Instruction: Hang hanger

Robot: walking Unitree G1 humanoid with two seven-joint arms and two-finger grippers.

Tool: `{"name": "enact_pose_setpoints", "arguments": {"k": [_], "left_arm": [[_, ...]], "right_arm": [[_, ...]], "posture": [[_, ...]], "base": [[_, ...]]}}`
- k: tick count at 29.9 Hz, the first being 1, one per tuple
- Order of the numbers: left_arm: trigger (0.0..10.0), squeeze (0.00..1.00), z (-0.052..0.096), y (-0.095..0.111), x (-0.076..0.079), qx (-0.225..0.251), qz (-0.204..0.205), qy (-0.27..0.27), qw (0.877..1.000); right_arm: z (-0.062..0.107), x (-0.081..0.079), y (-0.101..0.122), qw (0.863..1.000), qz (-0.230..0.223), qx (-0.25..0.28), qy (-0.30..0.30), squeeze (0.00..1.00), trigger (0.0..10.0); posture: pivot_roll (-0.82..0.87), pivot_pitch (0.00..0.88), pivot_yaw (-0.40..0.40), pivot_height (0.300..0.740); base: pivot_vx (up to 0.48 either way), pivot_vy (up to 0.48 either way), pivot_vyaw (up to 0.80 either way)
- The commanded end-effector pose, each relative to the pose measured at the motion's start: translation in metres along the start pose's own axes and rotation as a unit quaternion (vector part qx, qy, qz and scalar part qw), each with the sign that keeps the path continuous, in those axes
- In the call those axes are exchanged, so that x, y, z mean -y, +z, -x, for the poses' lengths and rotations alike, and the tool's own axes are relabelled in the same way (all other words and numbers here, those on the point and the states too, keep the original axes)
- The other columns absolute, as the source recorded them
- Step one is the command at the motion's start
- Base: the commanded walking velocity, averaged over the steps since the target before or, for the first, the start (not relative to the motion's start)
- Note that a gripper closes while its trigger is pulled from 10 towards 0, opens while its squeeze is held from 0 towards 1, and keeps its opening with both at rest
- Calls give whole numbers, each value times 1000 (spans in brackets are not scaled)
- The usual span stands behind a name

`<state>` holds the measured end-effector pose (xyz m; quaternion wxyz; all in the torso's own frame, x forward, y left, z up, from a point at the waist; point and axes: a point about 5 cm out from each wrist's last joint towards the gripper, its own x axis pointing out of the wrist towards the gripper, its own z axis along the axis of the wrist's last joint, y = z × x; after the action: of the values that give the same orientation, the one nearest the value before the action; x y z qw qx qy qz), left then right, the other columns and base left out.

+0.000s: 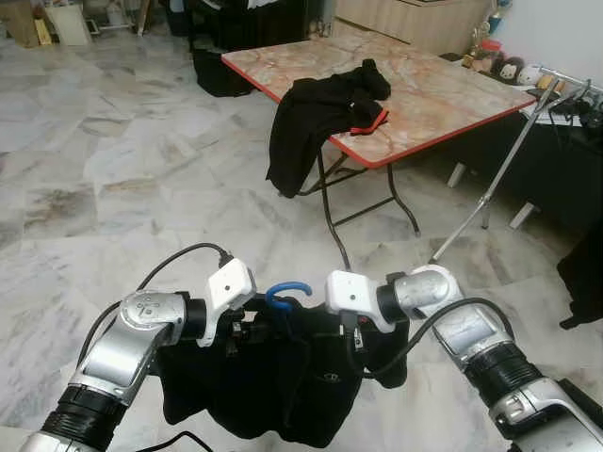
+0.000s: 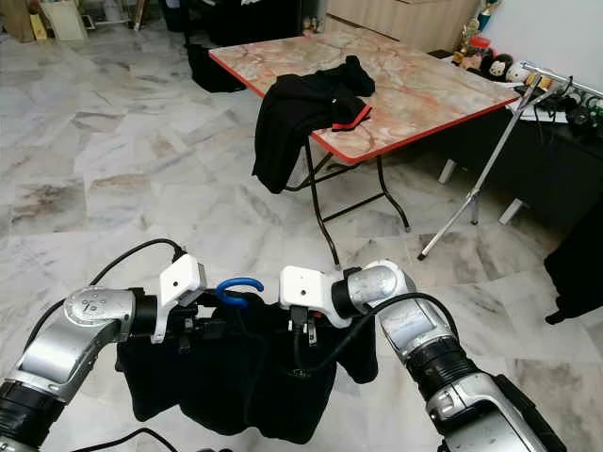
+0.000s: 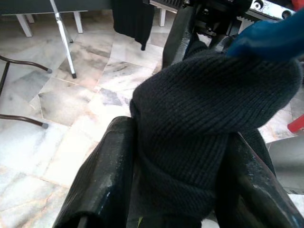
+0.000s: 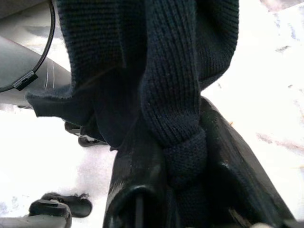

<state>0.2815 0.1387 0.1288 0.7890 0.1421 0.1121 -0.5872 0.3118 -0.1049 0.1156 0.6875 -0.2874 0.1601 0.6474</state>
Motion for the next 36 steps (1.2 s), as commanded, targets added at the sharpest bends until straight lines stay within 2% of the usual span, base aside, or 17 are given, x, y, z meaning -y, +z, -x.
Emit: {"name": "enact_pose_setpoints", "arguments": {"k": [1,2,4,5,7,36], "left_arm": [[10000,0,-5,2,0,-6,-11,-7,1000],[10000,0,-6,2,0,-6,-11,-7,1000],[8941,0,-6,2,0,-6,-12,-7,1000],[4863,0,-6,2,-1,-6,-11,-7,1000],[0,0,-6,2,-2,-6,-10,-5,1000],[0,0,-9,3,1,1,-10,-24,1000]], "right_arm": [[-2,0,16,999,29,26,9,0,10000],[-2,0,16,999,29,26,10,0,10000],[-2,0,16,999,30,26,11,0,10000],[-2,0,17,999,30,26,11,0,10000],[-2,0,18,999,32,26,12,0,10000],[-3,0,16,999,32,22,14,0,10000]], "posture": [[32,0,-74,740],[32,0,-74,740],[32,0,-74,740],[32,0,-74,740],[32,0,-74,740],[29,0,-69,740]], "base": [[0,0,0],[0,0,0],[0,0,0],[0,0,0],[0,0,0],[0,0,0]]}}
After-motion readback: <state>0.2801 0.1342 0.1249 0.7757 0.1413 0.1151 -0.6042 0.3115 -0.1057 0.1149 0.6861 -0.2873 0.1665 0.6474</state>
